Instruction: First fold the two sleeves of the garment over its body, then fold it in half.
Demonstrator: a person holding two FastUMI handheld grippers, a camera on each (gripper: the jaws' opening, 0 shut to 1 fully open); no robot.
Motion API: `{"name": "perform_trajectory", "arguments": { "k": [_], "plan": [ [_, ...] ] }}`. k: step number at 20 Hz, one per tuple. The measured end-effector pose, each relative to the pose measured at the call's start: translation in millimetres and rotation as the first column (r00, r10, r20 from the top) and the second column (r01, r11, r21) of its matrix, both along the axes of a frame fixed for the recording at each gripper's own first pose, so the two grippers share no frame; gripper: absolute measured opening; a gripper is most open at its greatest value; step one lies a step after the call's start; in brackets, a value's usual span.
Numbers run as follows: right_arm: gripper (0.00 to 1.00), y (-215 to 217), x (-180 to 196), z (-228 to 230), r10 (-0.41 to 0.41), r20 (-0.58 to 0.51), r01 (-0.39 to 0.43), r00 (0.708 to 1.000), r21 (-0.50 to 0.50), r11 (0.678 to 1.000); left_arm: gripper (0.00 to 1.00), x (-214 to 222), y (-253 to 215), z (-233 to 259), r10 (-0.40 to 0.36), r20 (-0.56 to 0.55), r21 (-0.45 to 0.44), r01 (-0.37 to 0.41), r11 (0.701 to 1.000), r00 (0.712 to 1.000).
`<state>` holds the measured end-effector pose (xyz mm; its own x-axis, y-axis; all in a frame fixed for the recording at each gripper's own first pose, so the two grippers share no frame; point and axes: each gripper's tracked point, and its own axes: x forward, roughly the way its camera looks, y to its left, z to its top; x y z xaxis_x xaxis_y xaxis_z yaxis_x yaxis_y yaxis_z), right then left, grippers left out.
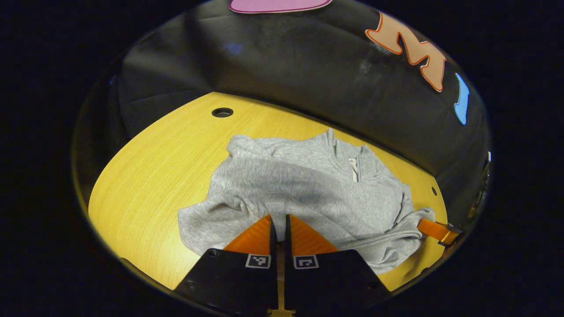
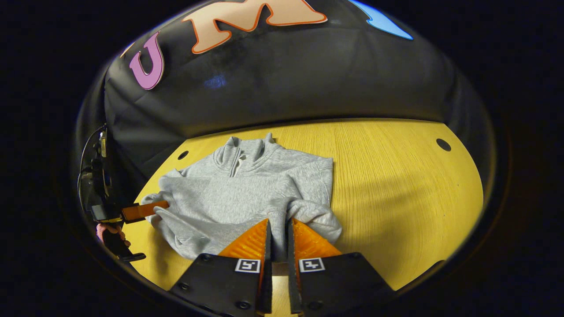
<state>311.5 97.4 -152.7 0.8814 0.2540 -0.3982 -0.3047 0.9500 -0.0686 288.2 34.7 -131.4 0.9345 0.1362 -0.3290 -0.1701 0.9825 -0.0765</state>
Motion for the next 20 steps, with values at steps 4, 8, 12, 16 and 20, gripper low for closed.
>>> {"name": "perform_trajectory", "arguments": {
  "k": [4, 8, 12, 16, 20],
  "plan": [
    [0.52, 4, -8, 9, 0.019, 0.012, -0.019, 1.0, 0.003, 1.0, 0.14, -7, -2, 18, -0.013, 0.042, 0.034, 0.011, 0.999, 0.999],
    [0.93, 6, -31, 36, 0.06, 0.078, -0.054, 0.995, -0.065, 0.996, 0.98, -29, -14, 74, -0.097, 0.159, 0.042, 0.091, 0.995, 0.983],
    [0.98, 15, -67, 71, 0.107, 0.158, -0.095, 0.982, -0.086, 0.992, 0.95, -63, -16, 110, -0.183, 0.175, 0.172, 0.153, 0.973, 0.967],
    [0.99, 16, -117, 108, 0.123, 0.236, -0.107, 0.964, -0.078, 0.991, 0.95, -114, -23, 128, -0.225, 0.188, 0.193, 0.188, 0.963, 0.956],
    [0.98, 5, -172, 137, 0.103, 0.294, -0.102, 0.95, -0.017, 0.995, 0.95, -166, -29, 136, -0.259, 0.195, 0.222, 0.215, 0.951, 0.946]
  ]
}}
